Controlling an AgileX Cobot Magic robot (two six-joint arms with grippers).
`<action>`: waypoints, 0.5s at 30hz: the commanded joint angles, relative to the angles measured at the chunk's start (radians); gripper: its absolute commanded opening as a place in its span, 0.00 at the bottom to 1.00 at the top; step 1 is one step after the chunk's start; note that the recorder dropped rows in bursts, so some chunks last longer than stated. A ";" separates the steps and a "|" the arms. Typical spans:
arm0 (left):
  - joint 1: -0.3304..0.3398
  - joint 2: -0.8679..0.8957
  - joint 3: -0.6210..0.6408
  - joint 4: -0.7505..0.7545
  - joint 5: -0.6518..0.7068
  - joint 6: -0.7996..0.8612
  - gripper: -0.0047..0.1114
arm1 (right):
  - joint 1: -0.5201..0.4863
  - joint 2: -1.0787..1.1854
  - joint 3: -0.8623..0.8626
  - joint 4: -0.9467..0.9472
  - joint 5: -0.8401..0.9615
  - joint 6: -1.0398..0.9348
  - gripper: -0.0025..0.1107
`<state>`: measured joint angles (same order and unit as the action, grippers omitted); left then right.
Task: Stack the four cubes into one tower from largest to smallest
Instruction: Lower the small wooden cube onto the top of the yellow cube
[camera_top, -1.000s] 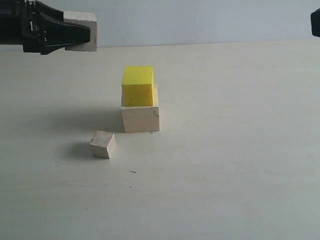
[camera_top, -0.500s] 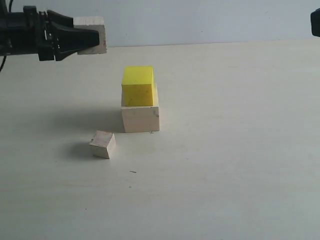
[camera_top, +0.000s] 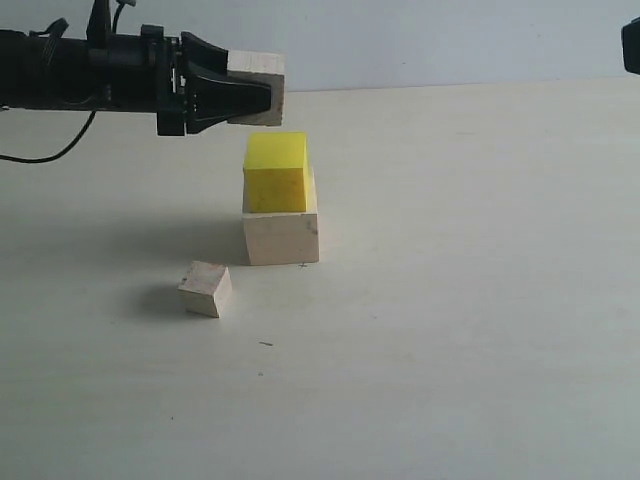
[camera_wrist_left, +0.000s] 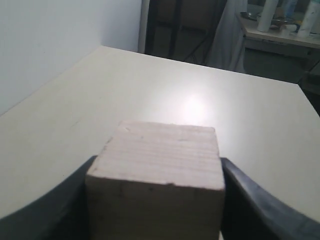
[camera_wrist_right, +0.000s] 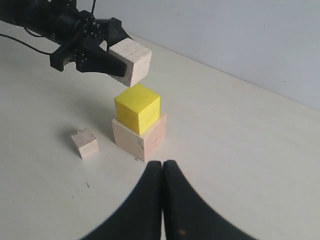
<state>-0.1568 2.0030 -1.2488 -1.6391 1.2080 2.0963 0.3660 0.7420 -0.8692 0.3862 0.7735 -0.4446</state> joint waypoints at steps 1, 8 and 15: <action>-0.006 0.037 -0.009 -0.010 0.013 0.002 0.04 | -0.004 -0.009 0.006 0.001 -0.009 -0.004 0.02; -0.008 0.067 -0.009 -0.059 0.013 0.002 0.04 | -0.004 -0.009 0.006 0.001 -0.009 0.001 0.02; -0.012 0.068 -0.009 -0.045 0.013 0.002 0.04 | -0.004 -0.009 0.006 0.001 -0.009 0.001 0.02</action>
<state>-0.1585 2.0761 -1.2523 -1.6708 1.2102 2.0963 0.3660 0.7420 -0.8692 0.3862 0.7735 -0.4446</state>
